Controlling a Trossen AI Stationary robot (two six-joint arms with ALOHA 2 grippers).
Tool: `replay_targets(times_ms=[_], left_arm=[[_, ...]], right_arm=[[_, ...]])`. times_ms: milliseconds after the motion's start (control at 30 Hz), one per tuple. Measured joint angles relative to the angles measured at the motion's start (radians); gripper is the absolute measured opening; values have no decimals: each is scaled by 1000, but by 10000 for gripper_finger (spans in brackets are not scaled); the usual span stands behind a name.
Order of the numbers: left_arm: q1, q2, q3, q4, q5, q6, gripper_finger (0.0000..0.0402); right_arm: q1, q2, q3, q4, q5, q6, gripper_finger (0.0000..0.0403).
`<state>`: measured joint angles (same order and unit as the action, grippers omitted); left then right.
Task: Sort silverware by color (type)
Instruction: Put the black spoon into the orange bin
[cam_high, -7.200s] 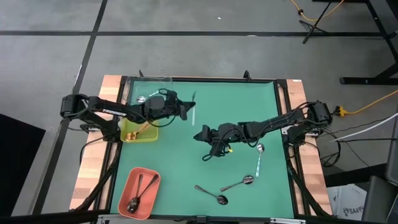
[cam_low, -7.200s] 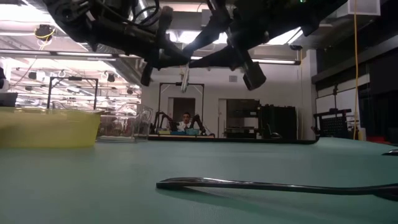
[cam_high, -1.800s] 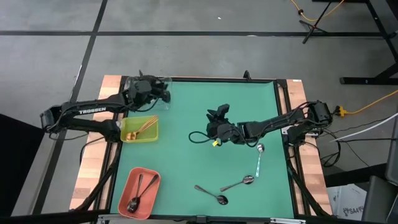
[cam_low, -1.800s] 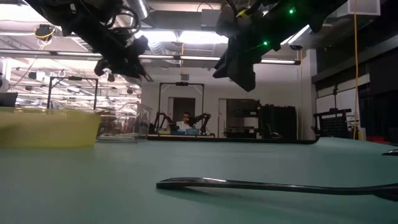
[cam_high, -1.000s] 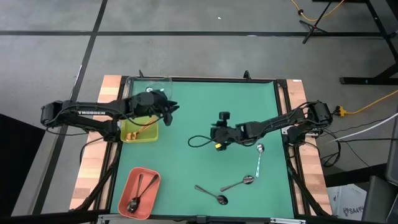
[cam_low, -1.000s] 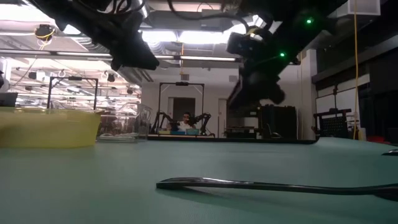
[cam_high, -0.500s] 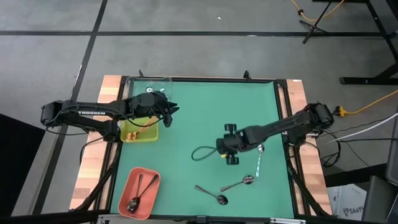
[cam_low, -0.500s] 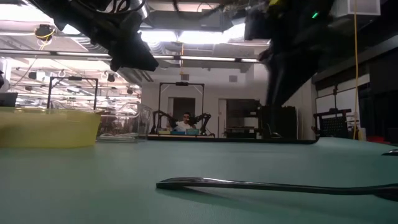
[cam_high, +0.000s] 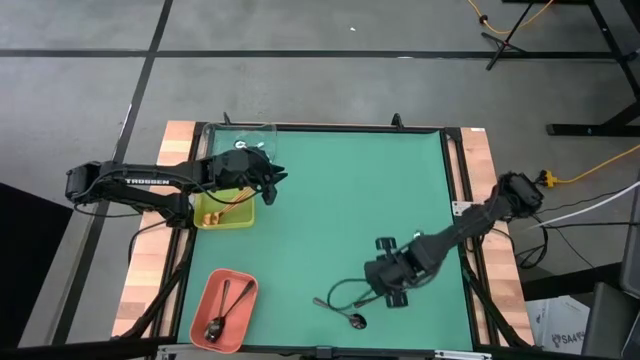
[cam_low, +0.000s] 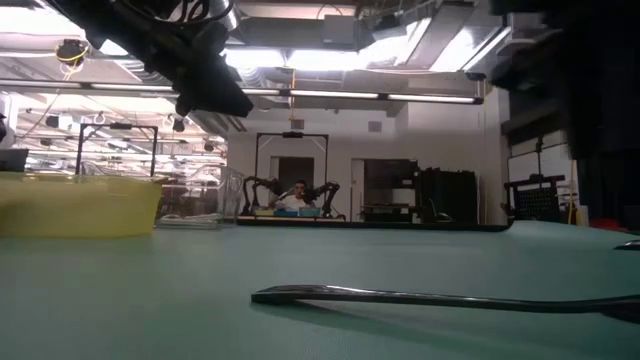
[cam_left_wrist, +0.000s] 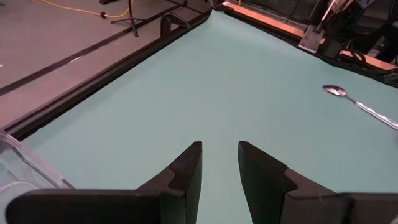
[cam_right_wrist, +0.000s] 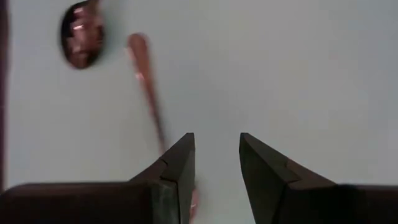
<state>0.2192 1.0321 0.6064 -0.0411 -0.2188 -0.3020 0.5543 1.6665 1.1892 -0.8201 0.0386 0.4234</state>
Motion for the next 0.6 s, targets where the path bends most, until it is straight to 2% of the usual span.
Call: replay_targets(times_ms=[300,600], left_arm=[[0,0,0,-6,0,0,98],[0,0,0,-6,0,0,98]], right_arm=[[117,3,0,5,1,51,115],[133,99,-1,13,-8,51,115]])
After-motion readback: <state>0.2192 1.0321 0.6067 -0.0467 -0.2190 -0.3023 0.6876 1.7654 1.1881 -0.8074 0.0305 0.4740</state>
